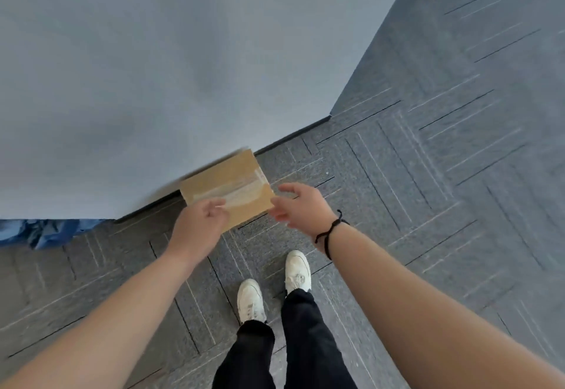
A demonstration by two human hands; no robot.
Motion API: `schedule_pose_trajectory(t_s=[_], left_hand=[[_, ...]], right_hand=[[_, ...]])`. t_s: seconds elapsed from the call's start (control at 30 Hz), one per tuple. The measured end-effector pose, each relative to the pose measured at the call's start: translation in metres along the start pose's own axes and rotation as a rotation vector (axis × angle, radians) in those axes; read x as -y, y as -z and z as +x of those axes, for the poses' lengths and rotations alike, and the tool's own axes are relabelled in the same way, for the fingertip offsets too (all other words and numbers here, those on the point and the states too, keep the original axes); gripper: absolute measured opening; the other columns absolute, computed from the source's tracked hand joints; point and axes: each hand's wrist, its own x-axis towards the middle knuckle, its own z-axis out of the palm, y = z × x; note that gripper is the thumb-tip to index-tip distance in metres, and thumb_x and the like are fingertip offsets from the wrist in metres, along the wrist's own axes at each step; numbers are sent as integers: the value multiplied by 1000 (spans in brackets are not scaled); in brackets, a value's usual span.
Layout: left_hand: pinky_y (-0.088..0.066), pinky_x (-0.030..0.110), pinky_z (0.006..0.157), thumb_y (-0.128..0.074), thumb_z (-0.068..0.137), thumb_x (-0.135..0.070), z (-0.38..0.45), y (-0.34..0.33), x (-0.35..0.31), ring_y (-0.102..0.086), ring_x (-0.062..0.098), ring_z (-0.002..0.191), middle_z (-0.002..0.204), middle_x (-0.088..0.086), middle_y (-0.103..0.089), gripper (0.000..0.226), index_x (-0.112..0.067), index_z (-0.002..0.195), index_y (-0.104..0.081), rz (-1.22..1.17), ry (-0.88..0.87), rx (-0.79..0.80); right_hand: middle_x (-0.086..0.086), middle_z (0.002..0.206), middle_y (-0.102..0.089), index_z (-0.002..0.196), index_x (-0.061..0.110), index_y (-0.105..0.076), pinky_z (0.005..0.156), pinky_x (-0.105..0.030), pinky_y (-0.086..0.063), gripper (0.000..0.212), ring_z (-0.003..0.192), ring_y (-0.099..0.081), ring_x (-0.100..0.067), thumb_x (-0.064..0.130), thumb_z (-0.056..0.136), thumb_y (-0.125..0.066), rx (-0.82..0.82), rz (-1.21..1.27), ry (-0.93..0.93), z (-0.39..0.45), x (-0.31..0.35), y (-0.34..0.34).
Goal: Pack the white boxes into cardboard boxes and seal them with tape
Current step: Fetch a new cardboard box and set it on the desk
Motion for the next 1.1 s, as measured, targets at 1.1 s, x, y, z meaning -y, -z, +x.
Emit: schedule_pose_trajectory(t_s=[1.1], left_hand=[[-48, 25, 68, -65, 97, -27, -661, -252, -89, -69, 17, 88, 91, -4, -71, 8, -23, 98, -71, 623, -1125, 1001]], right_hand=[[6, 106, -71, 130, 26, -58, 83, -39, -60, 41, 96, -68, -11, 36, 91, -69, -1427, 899, -76, -754, -371, -65]])
